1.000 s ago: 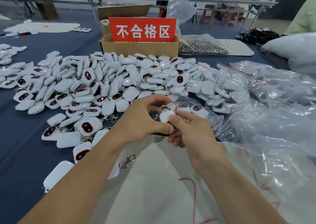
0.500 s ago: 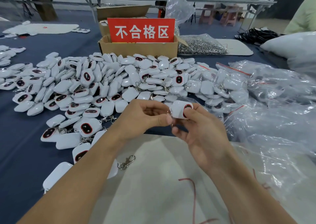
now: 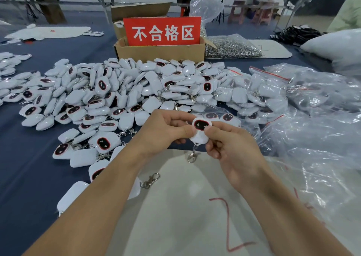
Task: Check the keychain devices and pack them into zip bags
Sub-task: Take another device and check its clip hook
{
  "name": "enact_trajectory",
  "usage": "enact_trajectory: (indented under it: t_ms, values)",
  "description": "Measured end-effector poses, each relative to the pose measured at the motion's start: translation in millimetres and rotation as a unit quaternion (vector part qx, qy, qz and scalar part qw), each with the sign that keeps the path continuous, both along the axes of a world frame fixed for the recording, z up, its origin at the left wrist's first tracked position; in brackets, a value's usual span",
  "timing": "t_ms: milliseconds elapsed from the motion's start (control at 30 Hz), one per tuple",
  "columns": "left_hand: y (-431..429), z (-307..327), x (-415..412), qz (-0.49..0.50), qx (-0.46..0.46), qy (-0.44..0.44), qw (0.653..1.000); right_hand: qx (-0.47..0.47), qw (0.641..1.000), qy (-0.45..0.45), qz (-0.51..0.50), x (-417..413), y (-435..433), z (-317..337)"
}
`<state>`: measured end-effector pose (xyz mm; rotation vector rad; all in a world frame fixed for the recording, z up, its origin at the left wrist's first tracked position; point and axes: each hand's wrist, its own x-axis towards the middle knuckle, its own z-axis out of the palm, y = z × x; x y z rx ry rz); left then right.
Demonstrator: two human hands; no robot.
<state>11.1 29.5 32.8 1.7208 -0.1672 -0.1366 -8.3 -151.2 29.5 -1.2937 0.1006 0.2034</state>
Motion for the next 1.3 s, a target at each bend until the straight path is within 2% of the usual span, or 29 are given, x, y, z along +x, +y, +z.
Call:
enact_trajectory:
  t_ms: [67, 300, 600, 967, 1300]
  values:
    - [0, 0, -1, -0.013, 0.000, -0.001, 1.000, -0.002, 1.000, -0.007, -0.010, 1, -2, 2]
    - [-4, 2, -4, -0.045, -0.009, 0.005, 0.999, -0.138, 0.987, -0.072, -0.049, -2, 3, -2]
    - [-10, 2, -4, 0.025, 0.011, 0.010, 1.000, -0.117, 0.990, -0.074, -0.018, -3, 7, 1]
    - [-13, 1, 0, 0.074, 0.011, 0.004, 0.997, -0.140, 0.986, -0.091, 0.022, -4, 8, 2]
    - [-10, 1, -3, -0.003, -0.006, 0.007, 1.000, -0.117, 0.989, -0.090, 0.012, -2, 6, 2]
